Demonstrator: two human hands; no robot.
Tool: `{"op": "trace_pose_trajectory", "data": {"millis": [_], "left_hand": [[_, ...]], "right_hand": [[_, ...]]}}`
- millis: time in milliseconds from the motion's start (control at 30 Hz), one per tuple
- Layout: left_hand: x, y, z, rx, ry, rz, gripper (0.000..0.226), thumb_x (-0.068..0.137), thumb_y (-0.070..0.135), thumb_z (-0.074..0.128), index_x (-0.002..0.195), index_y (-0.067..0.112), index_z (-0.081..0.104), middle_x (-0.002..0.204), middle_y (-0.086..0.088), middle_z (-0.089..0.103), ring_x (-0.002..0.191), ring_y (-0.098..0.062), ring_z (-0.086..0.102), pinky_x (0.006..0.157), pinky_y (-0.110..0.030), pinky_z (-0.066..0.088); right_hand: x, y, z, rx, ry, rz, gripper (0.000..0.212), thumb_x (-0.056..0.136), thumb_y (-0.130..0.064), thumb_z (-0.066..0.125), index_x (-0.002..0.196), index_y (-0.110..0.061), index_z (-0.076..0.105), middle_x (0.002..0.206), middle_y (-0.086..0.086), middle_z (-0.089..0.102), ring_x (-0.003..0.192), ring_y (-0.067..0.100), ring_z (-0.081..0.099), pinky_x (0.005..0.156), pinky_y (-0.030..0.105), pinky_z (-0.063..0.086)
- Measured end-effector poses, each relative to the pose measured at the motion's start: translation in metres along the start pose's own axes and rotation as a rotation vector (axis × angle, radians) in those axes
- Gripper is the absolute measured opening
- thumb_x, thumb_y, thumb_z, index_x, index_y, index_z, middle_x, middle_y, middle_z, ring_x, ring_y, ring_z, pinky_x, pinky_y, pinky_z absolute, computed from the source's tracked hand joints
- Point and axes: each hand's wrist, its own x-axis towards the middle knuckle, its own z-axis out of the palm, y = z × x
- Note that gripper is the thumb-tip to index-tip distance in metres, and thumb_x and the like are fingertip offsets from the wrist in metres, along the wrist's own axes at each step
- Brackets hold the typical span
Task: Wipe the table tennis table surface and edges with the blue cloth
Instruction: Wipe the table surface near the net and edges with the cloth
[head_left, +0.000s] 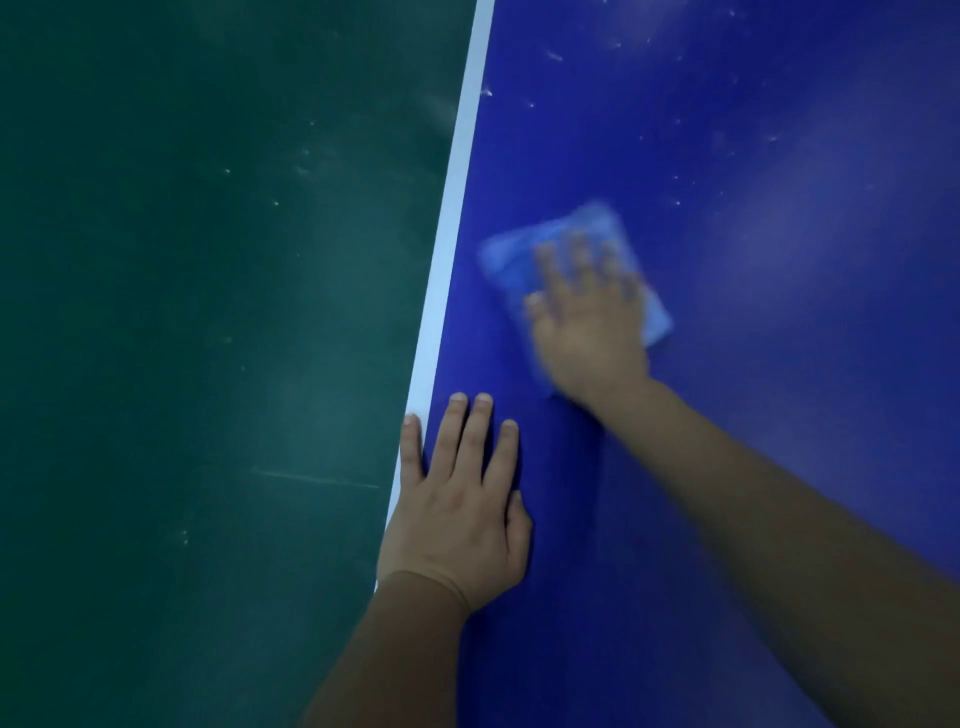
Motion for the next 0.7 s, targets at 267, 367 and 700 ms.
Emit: {"op": "trace_pose_trajectory", "data": {"millis": [267, 367, 700], "left_hand": [[0.000, 0.001, -0.003, 0.031, -0.015, -0.009, 0.063, 0.091, 0.041, 0.041, 0.146, 0.013, 0.050, 0.158, -0.015, 0.037, 0.151, -0.033, 0.026, 0.117, -0.062, 0.016], [0.001, 0.001, -0.004, 0.038, -0.004, -0.009, 0.062, 0.090, 0.040, 0.040, 0.145, 0.012, 0.051, 0.158, -0.016, 0.038, 0.150, -0.034, 0.028, 0.116, -0.062, 0.015], [0.001, 0.001, -0.002, 0.063, -0.008, 0.007, 0.062, 0.090, 0.040, 0.041, 0.144, 0.010, 0.052, 0.158, -0.017, 0.037, 0.150, -0.036, 0.028, 0.116, -0.064, 0.015]], "right_hand": [[0.126, 0.002, -0.010, -0.073, -0.087, -0.250, 0.054, 0.107, -0.045, 0.025, 0.159, -0.032, 0.021, 0.168, 0.000, 0.014, 0.154, 0.030, 0.010, 0.122, 0.053, 0.008], [0.115, -0.027, -0.001, -0.003, -0.065, -0.095, 0.056, 0.105, -0.047, 0.022, 0.159, -0.032, 0.018, 0.169, 0.001, 0.011, 0.154, 0.033, 0.006, 0.121, 0.056, 0.006], [-0.037, 0.103, -0.014, -0.107, 0.070, -0.002, 0.051, 0.103, -0.038, 0.040, 0.149, -0.018, 0.048, 0.155, 0.014, 0.043, 0.138, 0.043, 0.043, 0.105, 0.055, 0.039]]}}
